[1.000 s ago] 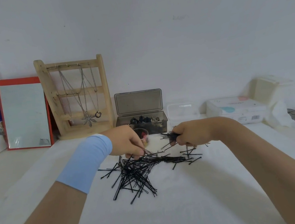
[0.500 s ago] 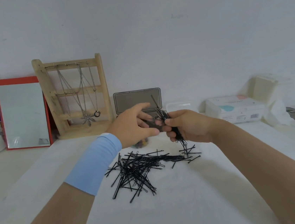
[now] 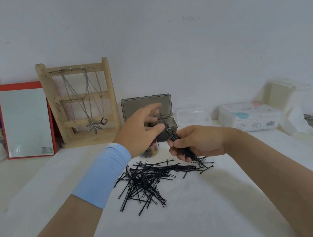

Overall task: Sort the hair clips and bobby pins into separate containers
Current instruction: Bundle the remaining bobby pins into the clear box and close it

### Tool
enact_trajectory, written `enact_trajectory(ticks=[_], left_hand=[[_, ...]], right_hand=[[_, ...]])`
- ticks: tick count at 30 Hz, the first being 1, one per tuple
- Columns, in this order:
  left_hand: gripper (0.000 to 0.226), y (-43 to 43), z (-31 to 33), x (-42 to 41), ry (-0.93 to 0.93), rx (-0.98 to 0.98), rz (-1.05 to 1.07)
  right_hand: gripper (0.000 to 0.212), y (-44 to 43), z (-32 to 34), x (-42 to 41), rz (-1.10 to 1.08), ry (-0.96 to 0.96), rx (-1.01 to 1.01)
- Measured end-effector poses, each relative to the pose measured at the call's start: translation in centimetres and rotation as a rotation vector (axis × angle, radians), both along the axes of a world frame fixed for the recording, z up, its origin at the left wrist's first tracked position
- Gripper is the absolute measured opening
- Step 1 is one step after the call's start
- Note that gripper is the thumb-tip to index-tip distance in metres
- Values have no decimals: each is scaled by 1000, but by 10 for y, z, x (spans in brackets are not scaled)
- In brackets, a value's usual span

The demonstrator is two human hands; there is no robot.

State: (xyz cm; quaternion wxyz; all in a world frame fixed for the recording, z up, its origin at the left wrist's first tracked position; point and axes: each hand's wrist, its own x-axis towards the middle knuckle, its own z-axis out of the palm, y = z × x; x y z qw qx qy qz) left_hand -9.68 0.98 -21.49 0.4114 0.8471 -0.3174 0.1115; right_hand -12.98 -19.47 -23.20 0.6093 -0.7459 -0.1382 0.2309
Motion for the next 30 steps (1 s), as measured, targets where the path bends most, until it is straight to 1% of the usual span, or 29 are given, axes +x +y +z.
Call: enact_trajectory(ticks=[3,6,8,12,13,17,18,19,20,22,23,26,27,29,30], left_hand=[[45,-1,2,-5,70,-5,-106],[38,-3,0,-7,127,35,-115],[38,-4,1,-6,157,47,-130],[41,-2,5,-2,83,98,-172],[42,-2,4,-1,90,98,-188],[43,-10,-5,-3,227,92,-218],[43,-11,-8,-3,240,44,-217],[43,-13,-8,-3,275,-53,-214],[42,-16,-7,-3,351,-196,-192],[38,-23,-7,-2,600,-517,-147],[39,-28,-6,-3,737,-614,-139],[60,-38,-8,-5,1091,-666,-174],[67,-41,-7,-6,1193,-717,-208],[74,-45,-2,-7,1350,-899,-316],[76,-47,1,-8,1394,-982,-366]], right_hand=[[19,0,1,1,-26,-40,-4],[19,1,3,3,-60,-64,73],[18,2,3,3,-73,-78,107],[19,0,4,5,-95,-101,140],[21,0,5,5,-109,-102,147],[23,-1,3,4,-115,-94,105],[23,-1,3,4,-120,-82,107],[23,-2,4,4,-132,-70,130],[24,-3,6,4,-154,-58,181],[23,-5,10,6,-223,-68,333],[23,-5,12,7,-263,-98,415],[22,-5,15,11,-373,-196,616],[22,-5,16,12,-398,-221,656],[22,-5,15,15,-439,-275,678],[21,-5,15,16,-463,-308,657]])
